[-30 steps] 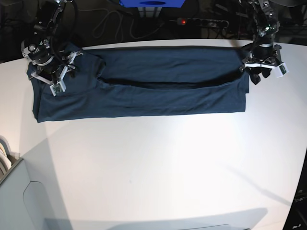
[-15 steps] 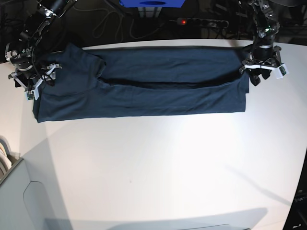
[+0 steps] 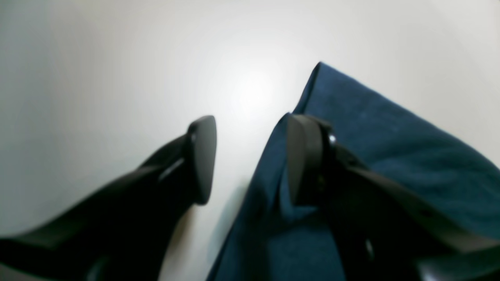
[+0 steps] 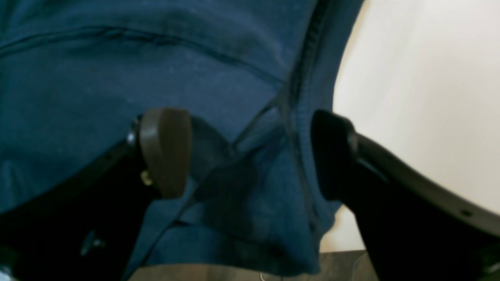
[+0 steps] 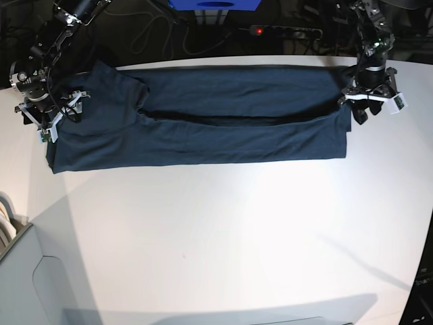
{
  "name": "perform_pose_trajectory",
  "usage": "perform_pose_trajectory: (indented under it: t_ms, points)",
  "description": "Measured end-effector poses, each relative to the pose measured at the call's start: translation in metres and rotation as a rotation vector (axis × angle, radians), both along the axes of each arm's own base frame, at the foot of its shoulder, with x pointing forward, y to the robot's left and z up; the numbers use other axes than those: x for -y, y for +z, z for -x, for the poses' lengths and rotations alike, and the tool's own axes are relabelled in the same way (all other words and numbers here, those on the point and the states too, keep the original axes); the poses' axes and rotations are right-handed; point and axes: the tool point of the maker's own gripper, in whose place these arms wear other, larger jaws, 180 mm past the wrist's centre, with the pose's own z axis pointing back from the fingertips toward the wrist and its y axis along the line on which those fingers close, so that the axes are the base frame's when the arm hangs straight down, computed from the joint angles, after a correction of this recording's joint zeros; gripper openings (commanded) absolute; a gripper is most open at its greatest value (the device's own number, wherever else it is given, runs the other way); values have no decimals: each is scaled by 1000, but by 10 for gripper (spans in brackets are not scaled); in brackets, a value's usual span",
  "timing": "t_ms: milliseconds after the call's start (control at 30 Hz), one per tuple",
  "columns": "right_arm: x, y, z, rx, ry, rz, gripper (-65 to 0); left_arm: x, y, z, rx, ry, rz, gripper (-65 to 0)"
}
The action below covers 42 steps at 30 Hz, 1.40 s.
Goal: Fold the T-shirt properly
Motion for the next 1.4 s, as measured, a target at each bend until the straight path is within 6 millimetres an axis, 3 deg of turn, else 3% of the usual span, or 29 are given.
perform_pose_trajectory:
  t_ms: [167, 433, 533, 667, 867, 967, 1100, 1200, 1400]
  points:
    - [-19, -3, -6, 3, 54, -22, -203, 0, 1, -1, 3, 0, 0, -368]
    - [-18, -7, -4, -13, 53, -26, -403, 0, 0, -1, 2, 0, 0, -369]
    - [-17, -14, -1, -32, 45, -36, -434, 0, 0, -1, 2, 0, 0, -369]
    - [-13, -7, 6, -29, 52, -3, -390, -1, 1, -1, 2, -1, -2, -369]
    - [-3, 30, 30, -1, 71, 133, -218, -2, 1, -1, 0, -2, -7, -369]
    - [-28, 42, 38, 27, 150, 131, -166, -2, 3, -4, 8, -1, -9, -369]
    - [-61, 35, 67, -50, 260, 126, -159, -1, 5, -7, 17, -6, -8, -369]
    - [-86, 33, 73, -52, 328, 82, -159, -1, 6, -9, 23, -5, -8, -369]
    - [-91, 22, 98, -125, 349, 73, -158, -2, -2, -7, 5, 3, 4, -369]
